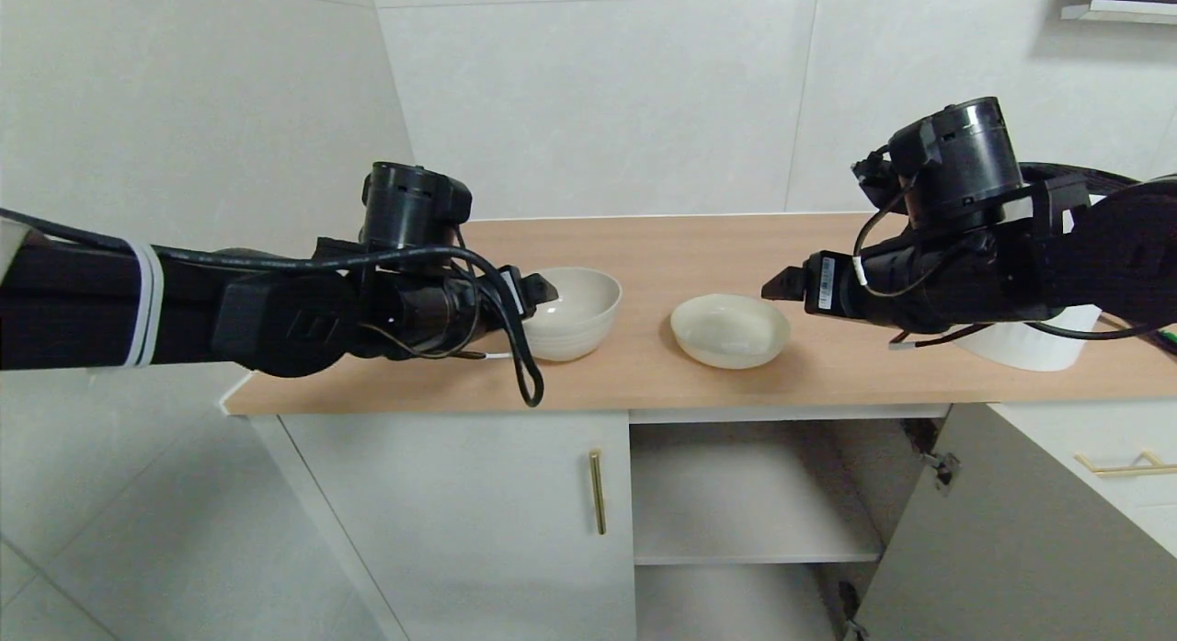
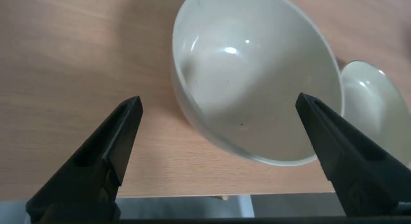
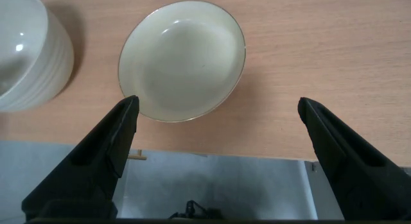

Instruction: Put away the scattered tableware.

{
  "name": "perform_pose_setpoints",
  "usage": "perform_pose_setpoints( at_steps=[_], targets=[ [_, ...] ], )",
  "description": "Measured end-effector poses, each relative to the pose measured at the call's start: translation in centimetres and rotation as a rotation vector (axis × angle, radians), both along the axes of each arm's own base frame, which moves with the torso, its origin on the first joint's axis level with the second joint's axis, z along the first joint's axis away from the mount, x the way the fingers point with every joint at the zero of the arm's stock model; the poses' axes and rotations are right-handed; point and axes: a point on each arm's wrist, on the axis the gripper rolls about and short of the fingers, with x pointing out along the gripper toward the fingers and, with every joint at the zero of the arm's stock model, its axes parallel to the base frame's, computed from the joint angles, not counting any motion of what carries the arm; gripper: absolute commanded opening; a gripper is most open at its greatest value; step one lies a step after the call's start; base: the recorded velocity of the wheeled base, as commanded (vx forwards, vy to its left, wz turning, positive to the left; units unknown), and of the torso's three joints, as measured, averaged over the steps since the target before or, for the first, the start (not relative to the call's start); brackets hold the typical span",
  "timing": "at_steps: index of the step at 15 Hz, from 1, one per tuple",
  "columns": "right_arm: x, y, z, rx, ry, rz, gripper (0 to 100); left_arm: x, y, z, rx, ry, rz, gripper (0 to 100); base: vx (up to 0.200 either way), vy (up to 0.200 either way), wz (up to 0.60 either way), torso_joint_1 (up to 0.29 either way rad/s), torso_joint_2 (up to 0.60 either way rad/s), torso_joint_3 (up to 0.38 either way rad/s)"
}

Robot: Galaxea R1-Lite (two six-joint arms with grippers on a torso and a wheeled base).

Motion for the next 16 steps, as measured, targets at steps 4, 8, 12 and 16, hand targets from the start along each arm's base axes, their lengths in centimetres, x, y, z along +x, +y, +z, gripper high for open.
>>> perform_pose_setpoints(
  at_steps=[4,8,12,16],
  targets=[
    [0.1,0.0,-0.2,-0.004,0.005,0.002,100,0.3,0.0,-0.6,0.007,0.015,0.004,0,0.000,0.000,0.00,0.000,0.00,0.000],
    [0.1,0.0,-0.2,-0.005,0.006,0.003,100,0.4,0.1,-0.7,0.008,0.019,0.006,0,0.000,0.000,0.00,0.000,0.00,0.000],
    [0.2,0.1,-0.3,0.000,0.010,0.010,100,0.4,0.1,-0.6,0.006,0.016,0.008,0,0.000,0.000,0.00,0.000,0.00,0.000],
    [1.3,0.6,-1.0,-0.023,0.013,-0.017,100,0.1,0.3,-0.3,0.003,0.010,0.007,0,0.000,0.000,0.00,0.000,0.00,0.000]
  ],
)
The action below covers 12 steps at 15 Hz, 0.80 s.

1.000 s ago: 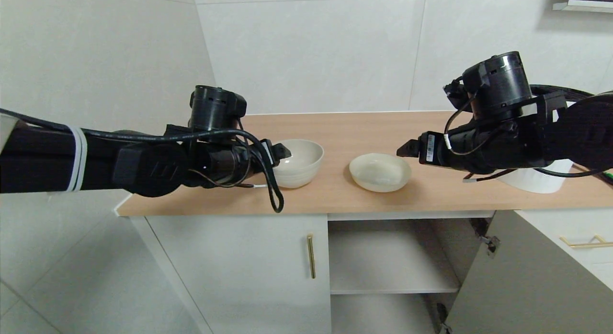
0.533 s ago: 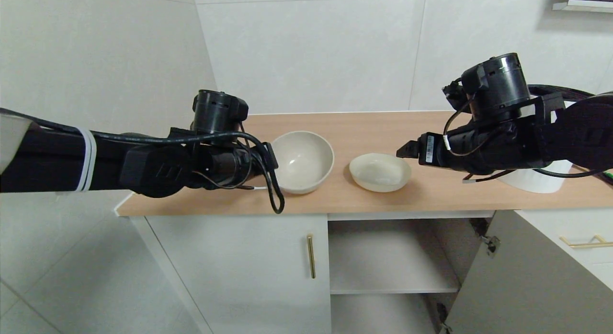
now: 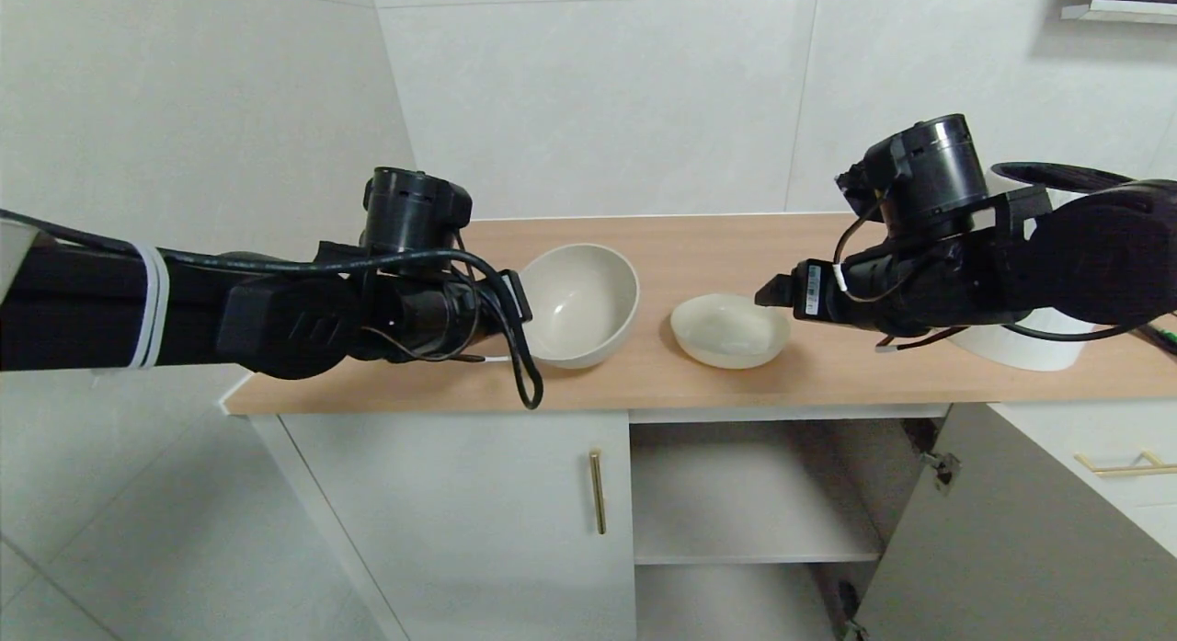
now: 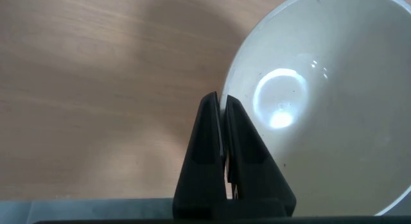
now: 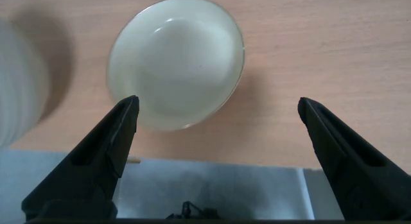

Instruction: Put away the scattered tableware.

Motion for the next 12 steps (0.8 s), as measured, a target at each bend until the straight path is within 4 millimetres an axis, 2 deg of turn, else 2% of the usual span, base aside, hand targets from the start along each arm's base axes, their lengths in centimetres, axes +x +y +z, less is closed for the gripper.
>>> perform_pose_setpoints(
  at_steps=[2,7,12],
  targets=[
    [1.0,0.2,-0.7,-0.027,0.000,-0.045,100,-0.6,0.1,0.4,-0.017,0.000,-0.031,0,0.000,0.000,0.00,0.000,0.00,0.000],
    [4.6,1.3,-4.1,-0.105,-0.002,-0.161,100,-3.2,0.9,2.0,-0.094,-0.002,-0.164,0,0.000,0.000,0.00,0.000,0.00,0.000],
    [6.9,0.9,-6.0,-0.097,-0.014,-0.197,100,-3.9,1.2,2.8,-0.101,-0.021,-0.166,0,0.000,0.000,0.00,0.000,0.00,0.000]
  ],
)
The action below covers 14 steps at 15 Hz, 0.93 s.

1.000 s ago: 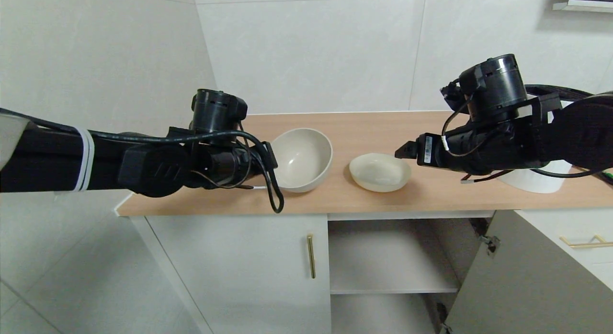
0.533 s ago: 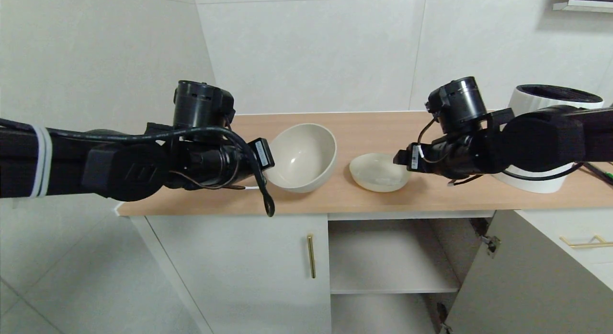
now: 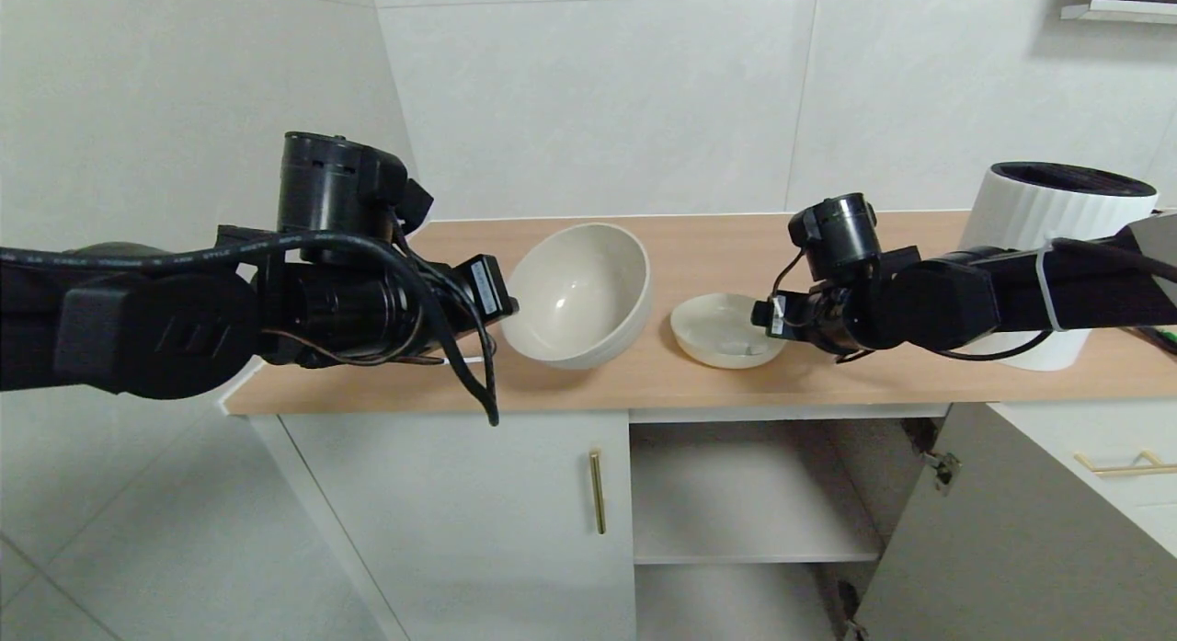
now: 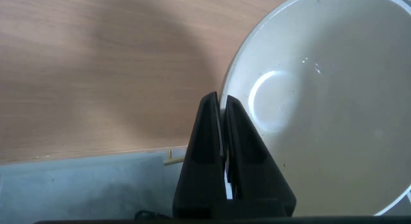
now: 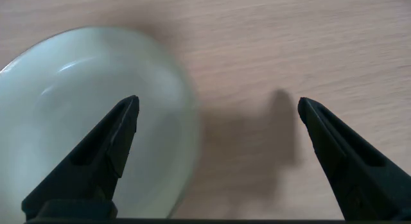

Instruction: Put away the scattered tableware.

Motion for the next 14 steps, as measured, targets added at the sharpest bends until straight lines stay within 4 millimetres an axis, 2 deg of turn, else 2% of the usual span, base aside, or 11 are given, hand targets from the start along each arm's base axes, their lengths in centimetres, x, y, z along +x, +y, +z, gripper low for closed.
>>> perform_pose_setpoints(
  at_steps=[3,4,11,14],
  targets=[
    [0.3,0.0,-0.4,-0.002,0.007,-0.002,100,-0.1,0.0,0.1,-0.002,-0.002,0.000,0,0.000,0.000,0.00,0.000,0.00,0.000],
    [0.3,0.0,-0.4,-0.002,0.008,-0.001,0,-0.1,0.0,0.1,-0.001,-0.002,0.000,0,0.000,0.000,0.00,0.000,0.00,0.000],
    [0.2,-0.1,-0.4,0.004,0.017,0.007,0,-0.3,0.1,0.0,0.001,0.001,-0.001,0,0.000,0.000,0.00,0.000,0.00,0.000],
    [-0.6,-0.6,0.5,0.034,0.017,0.038,0,-0.7,0.3,0.1,0.004,0.000,-0.005,0,0.000,0.000,0.00,0.000,0.00,0.000]
  ],
)
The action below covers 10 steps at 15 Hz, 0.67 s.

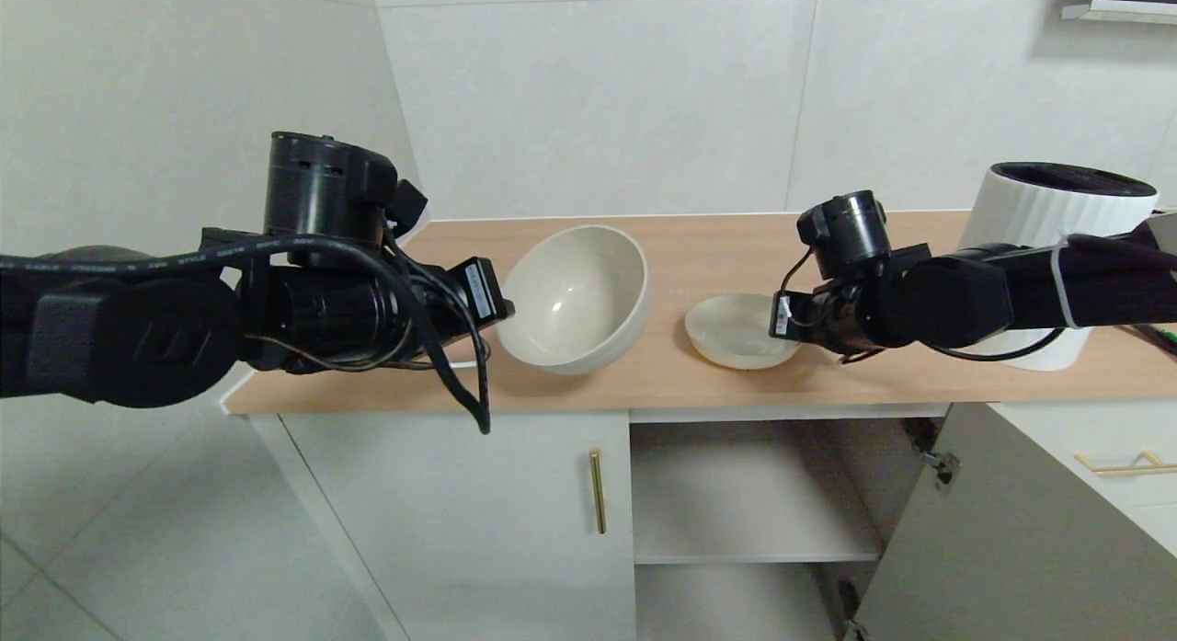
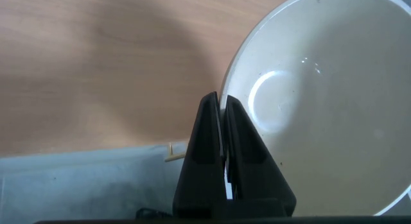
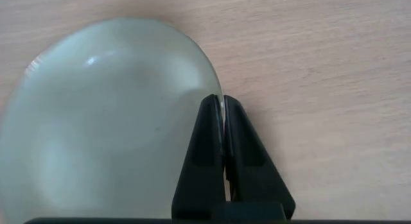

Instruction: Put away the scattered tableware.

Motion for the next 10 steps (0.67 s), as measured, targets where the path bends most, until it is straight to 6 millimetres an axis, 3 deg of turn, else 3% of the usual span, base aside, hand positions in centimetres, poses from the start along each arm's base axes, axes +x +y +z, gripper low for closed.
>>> perform_pose_setpoints(
  at_steps=[3,6,10],
  targets=[
    [-2.6,-1.1,2.3,0.055,-0.010,0.070,0,-0.8,0.4,-0.1,0.026,-0.007,-0.014,0,0.000,0.000,0.00,0.000,0.00,0.000],
    [-6.5,-2.6,4.7,0.114,-0.007,0.170,0,-2.1,0.9,-0.8,0.060,0.007,-0.027,0,0.000,0.000,0.00,0.000,0.00,0.000],
    [-11.2,-4.5,4.7,0.140,0.065,0.253,0,-4.0,1.8,-1.4,0.065,0.010,-0.026,0,0.000,0.000,0.00,0.000,0.00,0.000]
  ],
)
